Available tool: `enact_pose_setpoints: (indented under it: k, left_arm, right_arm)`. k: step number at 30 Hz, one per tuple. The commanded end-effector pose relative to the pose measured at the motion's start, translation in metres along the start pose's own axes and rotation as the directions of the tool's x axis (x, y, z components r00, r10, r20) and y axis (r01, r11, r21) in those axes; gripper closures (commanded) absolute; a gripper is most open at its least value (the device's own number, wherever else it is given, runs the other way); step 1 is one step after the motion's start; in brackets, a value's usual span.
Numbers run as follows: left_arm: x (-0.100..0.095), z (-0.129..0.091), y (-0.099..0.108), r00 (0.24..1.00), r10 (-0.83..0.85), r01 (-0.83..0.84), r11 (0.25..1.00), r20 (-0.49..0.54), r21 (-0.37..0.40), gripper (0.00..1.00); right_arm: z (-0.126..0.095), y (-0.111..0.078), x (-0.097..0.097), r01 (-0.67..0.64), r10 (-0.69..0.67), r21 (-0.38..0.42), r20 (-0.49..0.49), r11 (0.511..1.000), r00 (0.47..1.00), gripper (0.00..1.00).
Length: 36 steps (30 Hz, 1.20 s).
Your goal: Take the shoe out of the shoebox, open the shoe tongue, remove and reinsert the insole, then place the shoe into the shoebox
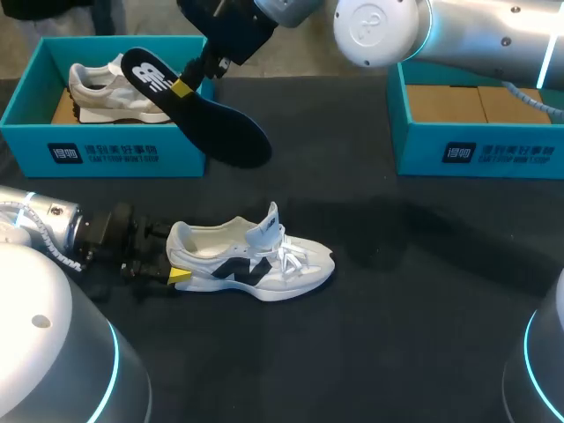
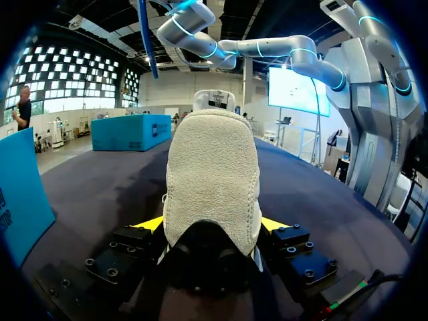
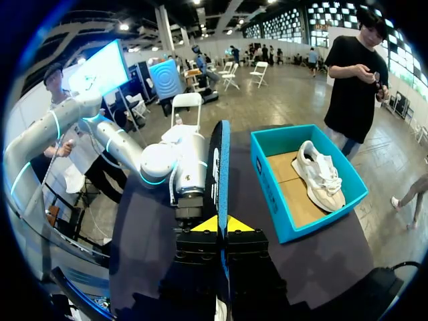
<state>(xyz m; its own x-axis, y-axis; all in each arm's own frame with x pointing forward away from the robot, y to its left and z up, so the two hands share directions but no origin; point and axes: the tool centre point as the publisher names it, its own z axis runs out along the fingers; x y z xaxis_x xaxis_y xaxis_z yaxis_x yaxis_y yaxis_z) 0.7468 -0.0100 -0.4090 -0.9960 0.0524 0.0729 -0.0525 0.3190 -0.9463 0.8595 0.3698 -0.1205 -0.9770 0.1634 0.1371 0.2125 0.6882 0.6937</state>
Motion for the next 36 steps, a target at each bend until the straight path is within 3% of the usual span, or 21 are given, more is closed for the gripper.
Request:
enact_pose_setpoints:
  k: [1,10,19,26,36]
  left_arm:
    - [0.000,0.000,0.000,1.000,0.000,0.000,1.000,0.001,-0.001,1.00]
    - [0.000,0.000,0.000,1.000,0.000,0.000,1.000,0.001,-0.001,1.00]
    - [0.000,0.000,0.000,1.000,0.000,0.000,1.000,0.001,-0.001,1.00]
    - [0.000,0.000,0.000,1.000,0.000,0.000,1.000,0.001,-0.001,1.00]
    - [0.000,0.000,0.000,1.000,0.000,0.000,1.000,0.001,-0.001,1.00]
  right_arm:
    - [-0.004,0.007,-0.001,-0.055,0.055,-0.055,-0.009,0.997,0.998,1.00]
    - [-0.040,0.041,0.007,-0.228,0.214,-0.216,-0.087,0.949,0.973,1.00]
    - [-0.077,0.055,0.020,-0.367,0.339,-0.344,-0.139,0.864,0.930,1.00]
    - [-0.104,0.053,0.039,-0.431,0.399,-0.412,-0.167,0.803,0.902,1.00]
    - [-0.134,0.034,0.058,-0.461,0.483,-0.442,-0.070,0.769,0.873,1.00]
